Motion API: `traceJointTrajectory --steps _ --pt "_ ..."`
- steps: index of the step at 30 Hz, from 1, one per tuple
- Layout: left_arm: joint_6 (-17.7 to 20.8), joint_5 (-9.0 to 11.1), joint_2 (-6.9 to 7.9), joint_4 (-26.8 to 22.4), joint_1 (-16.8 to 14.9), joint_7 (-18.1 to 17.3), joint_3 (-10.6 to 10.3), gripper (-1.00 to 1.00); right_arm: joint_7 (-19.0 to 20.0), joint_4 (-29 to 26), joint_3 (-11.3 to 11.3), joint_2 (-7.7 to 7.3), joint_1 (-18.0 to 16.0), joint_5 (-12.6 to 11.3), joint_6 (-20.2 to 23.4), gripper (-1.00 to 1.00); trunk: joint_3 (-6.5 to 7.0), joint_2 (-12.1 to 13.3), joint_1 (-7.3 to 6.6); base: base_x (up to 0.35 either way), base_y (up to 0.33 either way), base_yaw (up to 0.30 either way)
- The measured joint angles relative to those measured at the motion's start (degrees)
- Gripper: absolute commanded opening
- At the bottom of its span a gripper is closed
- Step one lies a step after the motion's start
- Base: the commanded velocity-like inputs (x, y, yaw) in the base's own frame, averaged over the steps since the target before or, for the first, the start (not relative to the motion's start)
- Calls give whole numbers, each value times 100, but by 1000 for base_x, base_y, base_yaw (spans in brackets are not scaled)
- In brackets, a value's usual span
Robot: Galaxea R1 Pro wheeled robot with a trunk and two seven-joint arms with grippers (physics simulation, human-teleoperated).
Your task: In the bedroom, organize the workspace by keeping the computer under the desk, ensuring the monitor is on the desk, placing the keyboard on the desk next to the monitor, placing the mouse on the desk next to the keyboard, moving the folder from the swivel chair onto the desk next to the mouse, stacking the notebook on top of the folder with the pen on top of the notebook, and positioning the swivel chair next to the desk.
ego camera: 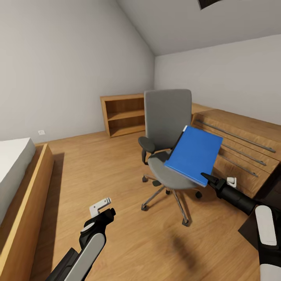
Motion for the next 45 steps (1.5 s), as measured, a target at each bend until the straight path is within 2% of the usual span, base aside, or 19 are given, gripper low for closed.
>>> traceJointTrajectory --steps 7,14,18,19,23,24,26,27,29,30,32,33,34,35,36,38,40,42,45 --pt "0 -2 0 -1 0 7 -4 100 0 -2 -7 6 0 0 0 -100 126 281 -154 0 0 -16" --pt "-6 17 7 102 4 31 -1 100 -2 -3 -52 8 1 9 -11 -100 251 562 -308 0 0 -174" --pt "-71 -11 16 718 20 23 2 100 -1 0 -53 9 0 17 -15 -100 322 722 -395 0 0 -35" --pt "-241 -9 13 1195 74 17 5 100 -1 -2 -55 6 0 13 -10 -100 339 762 -417 0 0 -7" --pt "-534 -15 7 1730 110 -4 -2 100 3 -7 -59 1 0 17 -9 -100 412 923 -505 0 0 -3" --pt "-691 -11 7 2202 123 -59 -282 100 -8 -1 -62 -5 1 41 -14 -100 429 963 -527 0 0 0" --pt "-938 -24 2 2516 123 -71 -510 100 -15 0 -58 1 1 46 -26 -100 466 1043 -571 0 0 0" --pt "-1601 -4 4 2814 127 -75 -1203 100 -44 -23 -51 33 0 19 -137 -100 483 1083 -593 0 0 0" --pt "-1678 -15 3 2841 124 -74 -1379 100 -139 -26 -41 59 1 44 -157 -100 520 1163 -637 0 0 0" --pt "-1715 -15 0 2857 124 -76 -1451 100 -558 -41 -31 108 -9 10 -175 -100 537 1204 -659 0 0 0" --pt "-1728 -13 -1 2896 124 -74 -1475 100 -1239 -48 -34 137 -96 -438 -161 -100 574 1284 -703 0 0 0" --pt "-1729 -16 -1 2911 124 -73 -1477 100 -1427 -47 -36 136 -148 -537 -159 -100 592 1324 -725 0 0 0" --pt "-1732 -20 -1 2938 124 -72 -1480 100 -1835 -50 -39 135 -287 -677 -158 -100 610 1364 -747 0 0 0" --pt "-1734 -22 -1 2949 124 -72 -1481 100 -2065 -52 -40 134 -376 -769 -153 -100 628 1404 -769 0 0 0" --pt "-1734 -22 -1 2967 124 -71 -1483 100 -2512 -51 -42 133 -548 -870 -148 -100 646 1444 -791 0 0 0" --pt "-1735 -21 -1 2979 124 -71 -1483 100 -2965 -39 -42 129 -723 -1019 -141 -100 681 1524 -835 0 0 0" --pt "-1739 -22 -2 2993 124 -71 -1484 100 -3714 2 -53 127 -965 -1258 -153 -100 717 1605 -879 0 0 0" --pt "-1740 -23 -2 2997 124 -70 -1485 100 -3962 95 -67 143 -1040 -1505 -159 -100 753 1685 -923 0 0 0" --pt "-1741 -26 -3 2999 124 -70 -1489 100 -4068 152 -83 149 -1057 -1899 -162 -100 807 1805 -989 0 0 0"
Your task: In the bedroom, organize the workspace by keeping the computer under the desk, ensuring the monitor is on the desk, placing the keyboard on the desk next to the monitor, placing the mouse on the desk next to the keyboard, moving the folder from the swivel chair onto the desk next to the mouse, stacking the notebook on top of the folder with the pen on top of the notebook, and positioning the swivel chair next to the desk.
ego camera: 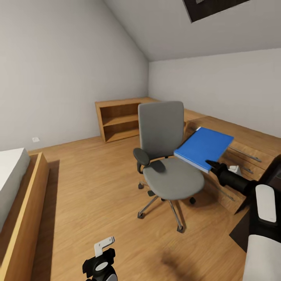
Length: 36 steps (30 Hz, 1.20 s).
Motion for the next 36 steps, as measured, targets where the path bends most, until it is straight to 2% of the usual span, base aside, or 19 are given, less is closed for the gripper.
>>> traceJointTrajectory --steps 3,7,13,15,18,26,29,31,33,36 --pt "0 2 3 2 0 0 4 100 -29 22 -7 -6 29 -279 -21 -100 54 120 -66 0 0 0" --pt "0 4 7 64 2 0 12 100 -47 14 -14 -5 87 -419 -1 -100 126 281 -154 0 0 -79" --pt "-7 2 -15 151 0 0 -2 100 -31 36 -51 -3 182 -459 1 -100 233 521 -286 0 0 -260" --pt "-8 2 -25 247 0 0 -12 100 -24 111 -280 -7 193 -425 -3 -100 269 602 -329 0 0 -295" --pt "-8 3 -41 343 0 -6 -26 100 -18 198 -391 -13 196 -454 -6 -100 323 722 -395 0 0 -297" --pt "-12 5 -51 391 0 -1 -259 100 -14 261 -457 -22 196 -466 -8 -100 467 1043 -571 0 0 -299" --pt "-18 32 -100 581 0 -31 -304 100 -13 261 -467 -25 196 -474 -6 -100 520 1163 -637 0 0 -300" --pt "-21 45 -169 703 1 -180 -295 100 -13 259 -470 -28 196 -477 -2 -100 556 1244 -681 0 0 -300" --pt "-78 61 -246 864 1 -691 -266 100 -9 258 -472 -55 196 -479 3 -100 592 1324 -725 0 0 -300" --pt "-205 52 -272 1120 0 -1100 -256 100 -6 258 -474 -73 196 -480 12 -100 646 1444 -791 0 0 -300"
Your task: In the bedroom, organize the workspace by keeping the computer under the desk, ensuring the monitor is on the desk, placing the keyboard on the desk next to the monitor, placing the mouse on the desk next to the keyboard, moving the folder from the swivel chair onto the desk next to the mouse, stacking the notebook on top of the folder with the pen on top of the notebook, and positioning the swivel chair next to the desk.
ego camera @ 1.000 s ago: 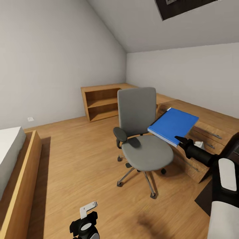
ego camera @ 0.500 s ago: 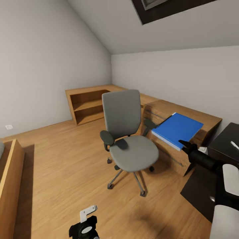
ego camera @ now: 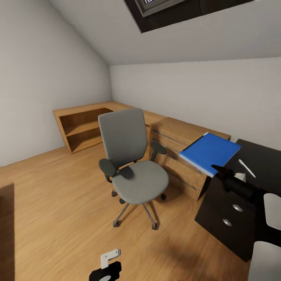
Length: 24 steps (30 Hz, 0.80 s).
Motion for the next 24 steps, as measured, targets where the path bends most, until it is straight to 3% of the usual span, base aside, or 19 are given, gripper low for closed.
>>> traceJointTrajectory --steps 4,24 --pt "-157 -31 -14 192 2 -211 -9 100 1 0 -6 -9 0 0 6 -100 72 160 -88 0 0 -300" --pt "-471 -40 -13 211 2 -222 2 100 1 18 -7 -55 0 12 -28 -100 413 924 -506 0 0 -300"
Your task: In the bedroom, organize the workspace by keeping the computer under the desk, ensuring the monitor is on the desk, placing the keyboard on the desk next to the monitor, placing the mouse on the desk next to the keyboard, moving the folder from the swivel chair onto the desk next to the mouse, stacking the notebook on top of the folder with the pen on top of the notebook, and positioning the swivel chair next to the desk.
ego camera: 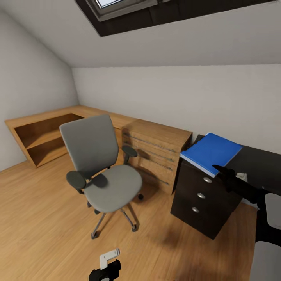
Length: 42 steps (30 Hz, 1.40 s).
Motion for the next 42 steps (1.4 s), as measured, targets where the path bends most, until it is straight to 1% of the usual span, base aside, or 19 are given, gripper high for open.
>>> traceJointTrajectory --steps 7,9,10,11,12,13,17,29,37,42 --pt "-1 13 -7 9 2 -9 -8 100 0 4 -5 -2 0 5 -7 -100 0 0 0 0 0 -300" --pt "-1 13 -8 9 2 -9 -8 100 0 7 -36 -2 0 9 -7 -100 0 0 0 0 0 -300" --pt "0 13 -8 9 2 -12 -8 100 0 8 -135 -1 0 22 -7 -100 0 0 0 0 0 -300" --pt "0 13 -7 9 1 -12 -9 100 0 12 -295 3 0 30 -4 -100 0 0 0 0 0 -300" --pt "0 14 -8 9 0 -12 -8 100 -1 41 -512 8 0 45 3 -100 0 0 0 0 0 -300" --pt "0 14 -8 9 -1 -11 -10 100 0 62 -607 11 1 26 3 -100 0 0 0 0 0 -300" --pt "-1 14 -7 9 0 -9 -9 100 1 106 -729 14 2 13 0 -100 0 0 0 0 0 -300" --pt "-1 13 0 9 1 -7 -8 100 2 281 -772 14 1 24 -15 -100 0 0 0 0 0 -300" --pt "-1 -1 -6 9 0 -7 -18 100 7 333 -765 13 1 36 -196 -100 0 0 0 0 0 -300" --pt "-1 -24 -8 7 4 -7 -25 100 8 511 -752 10 2 49 -316 -100 0 0 0 0 0 -300"
